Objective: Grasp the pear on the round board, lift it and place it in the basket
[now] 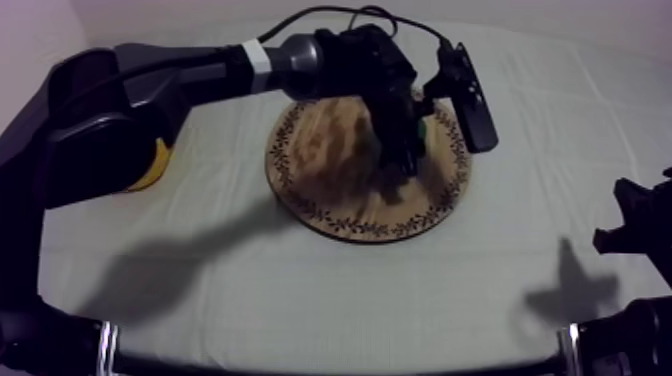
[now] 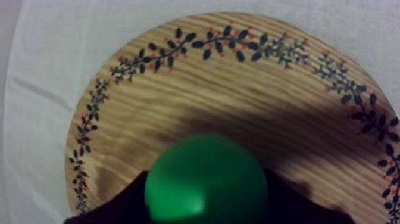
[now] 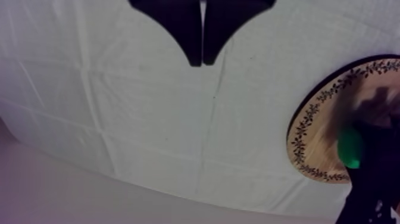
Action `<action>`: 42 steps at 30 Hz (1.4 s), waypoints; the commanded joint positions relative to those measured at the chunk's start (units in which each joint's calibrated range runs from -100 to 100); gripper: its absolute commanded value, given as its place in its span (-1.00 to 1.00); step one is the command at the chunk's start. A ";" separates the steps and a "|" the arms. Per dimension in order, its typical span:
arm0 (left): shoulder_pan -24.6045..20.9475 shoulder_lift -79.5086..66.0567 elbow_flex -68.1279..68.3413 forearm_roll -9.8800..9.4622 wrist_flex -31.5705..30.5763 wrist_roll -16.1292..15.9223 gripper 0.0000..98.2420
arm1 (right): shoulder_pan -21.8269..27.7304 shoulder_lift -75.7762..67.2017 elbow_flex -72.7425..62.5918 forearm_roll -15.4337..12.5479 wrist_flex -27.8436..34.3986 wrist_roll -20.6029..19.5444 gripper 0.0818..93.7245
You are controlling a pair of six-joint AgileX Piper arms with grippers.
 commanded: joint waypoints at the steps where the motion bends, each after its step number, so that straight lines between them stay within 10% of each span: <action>1: -0.43 -2.21 1.07 0.14 -0.24 0.10 0.08 | 0.00 0.01 0.05 0.01 0.02 0.01 -0.99; 16: -7.50 -30.08 24.68 1.95 -2.46 0.90 0.09 | 0.00 0.01 0.05 0.01 0.02 0.01 -0.99; 42: -33.79 -56.33 52.41 0.50 0.86 4.54 0.08 | 0.00 0.01 0.05 0.01 0.02 -0.04 -0.99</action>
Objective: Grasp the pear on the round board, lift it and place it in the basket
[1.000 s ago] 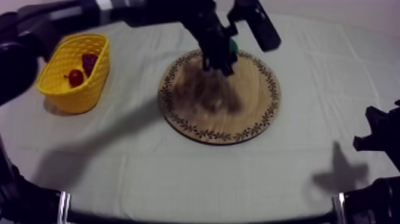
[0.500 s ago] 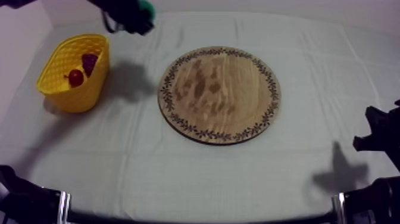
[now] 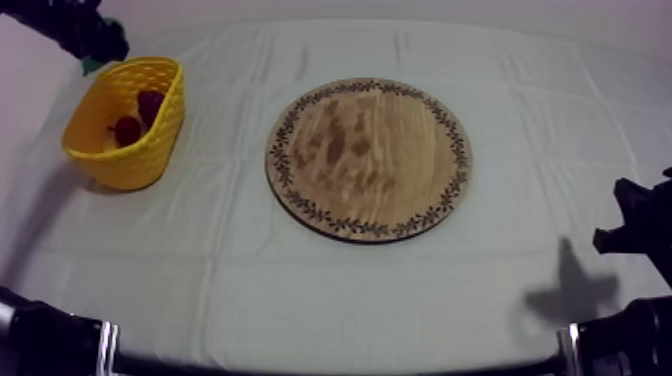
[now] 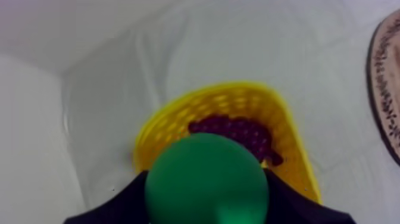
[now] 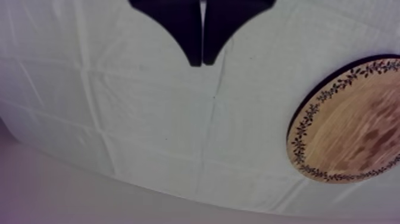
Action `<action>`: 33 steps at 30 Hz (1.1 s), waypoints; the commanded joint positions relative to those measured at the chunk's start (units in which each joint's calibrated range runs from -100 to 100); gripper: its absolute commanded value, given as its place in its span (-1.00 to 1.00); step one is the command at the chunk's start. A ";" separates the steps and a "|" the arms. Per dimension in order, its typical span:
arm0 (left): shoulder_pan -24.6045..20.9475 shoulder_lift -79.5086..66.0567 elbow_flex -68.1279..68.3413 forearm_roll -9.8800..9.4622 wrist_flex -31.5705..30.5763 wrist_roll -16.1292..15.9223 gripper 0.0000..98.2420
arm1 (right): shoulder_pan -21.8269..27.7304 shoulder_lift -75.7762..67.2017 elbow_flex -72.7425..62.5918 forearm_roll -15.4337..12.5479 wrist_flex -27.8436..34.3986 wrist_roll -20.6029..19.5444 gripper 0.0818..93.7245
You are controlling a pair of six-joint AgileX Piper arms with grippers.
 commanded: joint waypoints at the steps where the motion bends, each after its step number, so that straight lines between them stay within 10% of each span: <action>1: -1.01 0.57 1.74 0.29 0.67 1.71 0.09 | 0.00 0.01 0.05 0.01 0.02 -0.04 -0.99; 13: -0.58 6.66 4.92 2.53 2.22 7.23 0.03 | 0.00 0.01 0.05 0.01 0.02 -0.03 -0.99; 33: 0.53 10.35 4.20 2.97 1.64 7.60 0.12 | 0.00 0.01 0.05 0.01 0.02 -0.04 -0.99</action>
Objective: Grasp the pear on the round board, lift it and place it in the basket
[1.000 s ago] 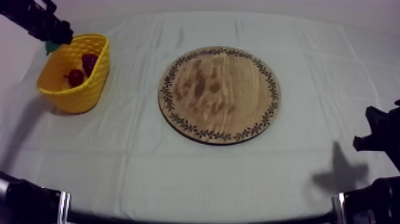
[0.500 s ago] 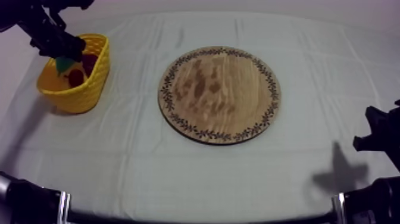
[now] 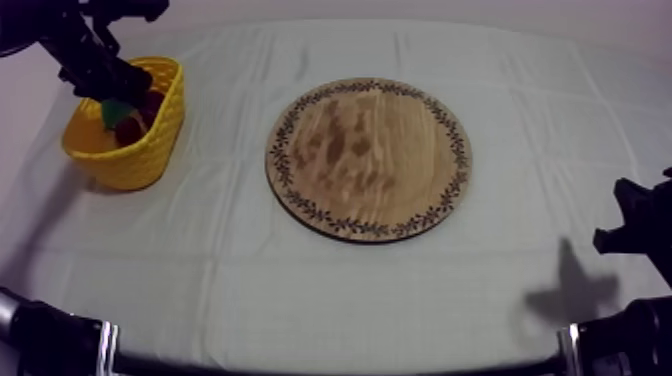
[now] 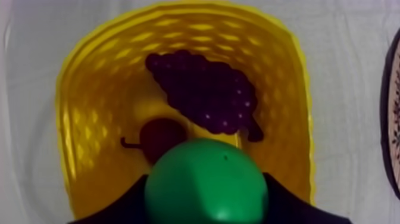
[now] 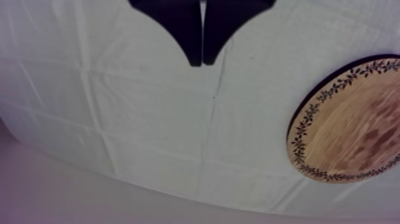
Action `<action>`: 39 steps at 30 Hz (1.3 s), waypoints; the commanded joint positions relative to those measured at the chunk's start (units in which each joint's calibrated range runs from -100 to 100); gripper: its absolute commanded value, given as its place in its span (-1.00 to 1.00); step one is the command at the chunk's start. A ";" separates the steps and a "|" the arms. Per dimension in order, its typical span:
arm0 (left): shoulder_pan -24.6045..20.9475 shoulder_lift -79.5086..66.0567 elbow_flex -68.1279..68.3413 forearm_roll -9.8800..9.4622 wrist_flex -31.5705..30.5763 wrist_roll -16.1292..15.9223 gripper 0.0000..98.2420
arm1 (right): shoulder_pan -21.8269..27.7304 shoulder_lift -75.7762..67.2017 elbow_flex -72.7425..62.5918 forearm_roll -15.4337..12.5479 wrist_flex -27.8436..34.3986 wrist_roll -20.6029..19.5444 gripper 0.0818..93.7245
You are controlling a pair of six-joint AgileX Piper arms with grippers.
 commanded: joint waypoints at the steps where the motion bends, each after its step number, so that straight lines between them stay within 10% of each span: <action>1: 0.10 -0.16 0.39 -0.10 -0.07 0.00 0.14 | 0.00 0.01 0.05 0.01 0.01 0.02 -0.99; 19: 0.59 -1.95 1.25 -2.21 0.84 2.73 0.92 | 0.00 0.01 0.05 0.01 0.01 0.02 -0.99; 39: -0.40 -9.05 1.85 -1.85 -4.30 3.31 0.36 | -0.02 0.01 0.05 0.01 0.01 0.02 -0.99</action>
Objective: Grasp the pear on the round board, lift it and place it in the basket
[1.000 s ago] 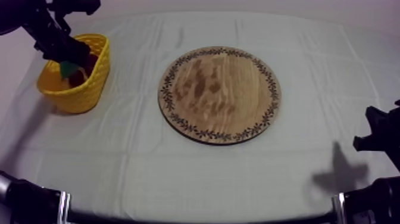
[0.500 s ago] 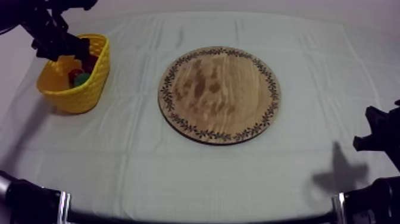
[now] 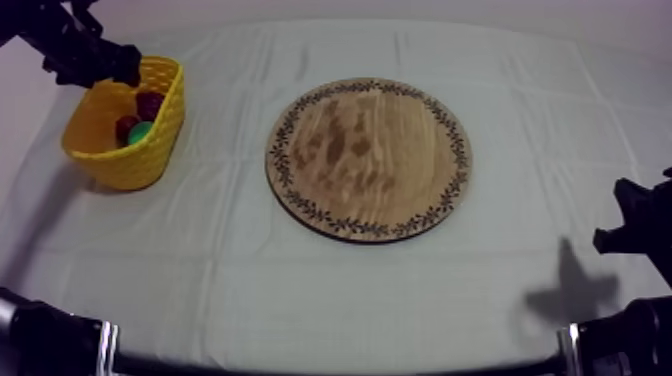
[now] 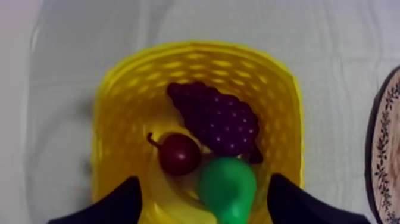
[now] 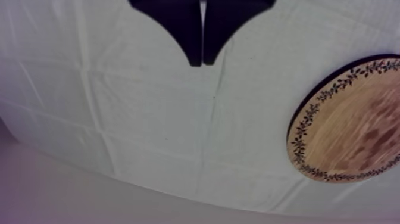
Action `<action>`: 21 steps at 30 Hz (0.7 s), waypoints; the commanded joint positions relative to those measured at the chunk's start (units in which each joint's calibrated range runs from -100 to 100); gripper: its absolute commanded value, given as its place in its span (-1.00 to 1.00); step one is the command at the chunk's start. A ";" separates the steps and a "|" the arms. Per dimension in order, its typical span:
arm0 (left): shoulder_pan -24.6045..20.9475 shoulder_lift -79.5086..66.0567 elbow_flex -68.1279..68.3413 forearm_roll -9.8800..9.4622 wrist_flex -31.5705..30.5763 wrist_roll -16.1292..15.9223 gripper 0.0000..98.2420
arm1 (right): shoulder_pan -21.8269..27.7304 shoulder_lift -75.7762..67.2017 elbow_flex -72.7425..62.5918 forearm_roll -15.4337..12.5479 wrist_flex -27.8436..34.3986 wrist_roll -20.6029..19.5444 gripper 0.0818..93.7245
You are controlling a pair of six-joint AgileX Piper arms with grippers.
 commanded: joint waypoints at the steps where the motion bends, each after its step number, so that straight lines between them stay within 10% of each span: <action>1: -0.02 -2.54 1.08 0.06 -1.43 -0.44 0.29 | -0.04 0.01 0.05 0.01 0.04 -0.01 -0.99; 13: -0.37 -21.73 8.52 2.71 -7.17 -2.68 -0.61 | -0.07 0.01 0.05 0.01 0.04 -0.01 -0.99; 21: -1.16 -39.27 18.05 3.11 -10.85 -2.16 -0.83 | -0.07 0.01 0.05 0.01 0.04 -0.01 -0.99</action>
